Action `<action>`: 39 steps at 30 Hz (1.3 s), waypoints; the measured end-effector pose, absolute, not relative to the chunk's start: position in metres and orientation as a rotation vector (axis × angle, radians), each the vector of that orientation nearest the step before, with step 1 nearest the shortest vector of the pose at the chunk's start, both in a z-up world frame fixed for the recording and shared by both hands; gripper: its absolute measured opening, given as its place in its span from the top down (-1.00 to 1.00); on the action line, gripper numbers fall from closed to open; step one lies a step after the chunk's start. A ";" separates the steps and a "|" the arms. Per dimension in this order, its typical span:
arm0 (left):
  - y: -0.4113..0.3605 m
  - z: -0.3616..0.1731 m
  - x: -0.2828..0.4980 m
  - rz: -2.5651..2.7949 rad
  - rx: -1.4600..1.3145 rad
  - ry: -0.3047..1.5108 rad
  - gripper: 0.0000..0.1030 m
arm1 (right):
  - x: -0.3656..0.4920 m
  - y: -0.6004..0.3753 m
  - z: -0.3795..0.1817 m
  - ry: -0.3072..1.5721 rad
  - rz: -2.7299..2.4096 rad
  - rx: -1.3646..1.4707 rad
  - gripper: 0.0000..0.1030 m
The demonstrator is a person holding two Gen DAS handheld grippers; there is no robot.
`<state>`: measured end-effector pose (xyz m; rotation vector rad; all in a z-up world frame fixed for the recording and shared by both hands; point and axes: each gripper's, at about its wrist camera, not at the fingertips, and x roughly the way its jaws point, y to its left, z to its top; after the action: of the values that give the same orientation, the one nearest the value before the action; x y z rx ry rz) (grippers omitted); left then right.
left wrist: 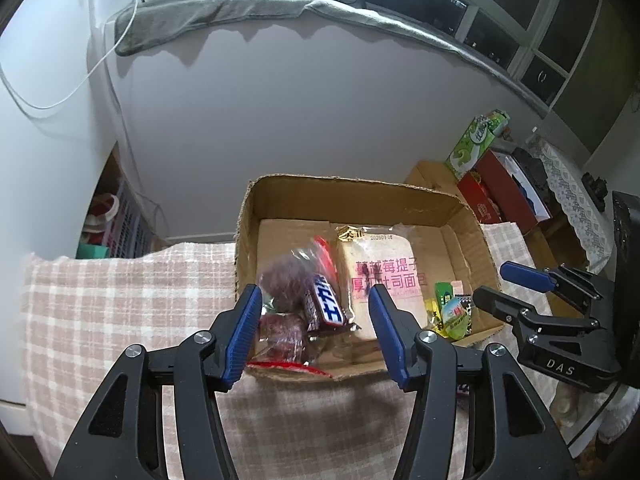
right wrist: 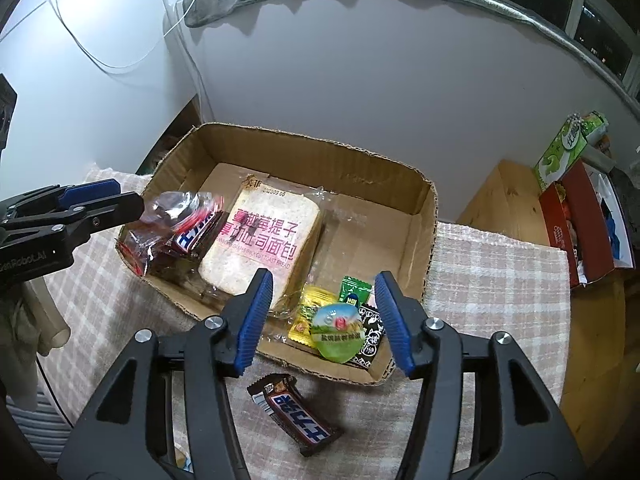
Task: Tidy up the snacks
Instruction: 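Withdraw both grippers toward the pink-wrapped egg and the chocolate bar, then close the right gripper on the chocolate bar while the left grasps the pink-wrapped egg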
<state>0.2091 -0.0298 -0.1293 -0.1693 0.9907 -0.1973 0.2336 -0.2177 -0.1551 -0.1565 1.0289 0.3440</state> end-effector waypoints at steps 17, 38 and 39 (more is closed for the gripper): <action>-0.019 -0.135 0.134 -0.208 -0.202 1.029 -0.06 | 0.188 -0.257 -0.150 1.024 0.437 -0.091 -0.08; -0.090 -0.193 0.032 -0.377 -0.177 1.256 -0.06 | 0.158 -0.244 -0.208 1.148 0.549 -0.242 -0.08; -0.095 -0.194 0.032 -0.381 -0.158 1.257 -0.06 | 0.158 -0.242 -0.210 1.152 0.552 -0.249 -0.08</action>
<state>0.0320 -0.0952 -0.1938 -0.1581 1.2566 -0.3807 0.1578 -0.2422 -0.2101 -0.2494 1.1523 0.5516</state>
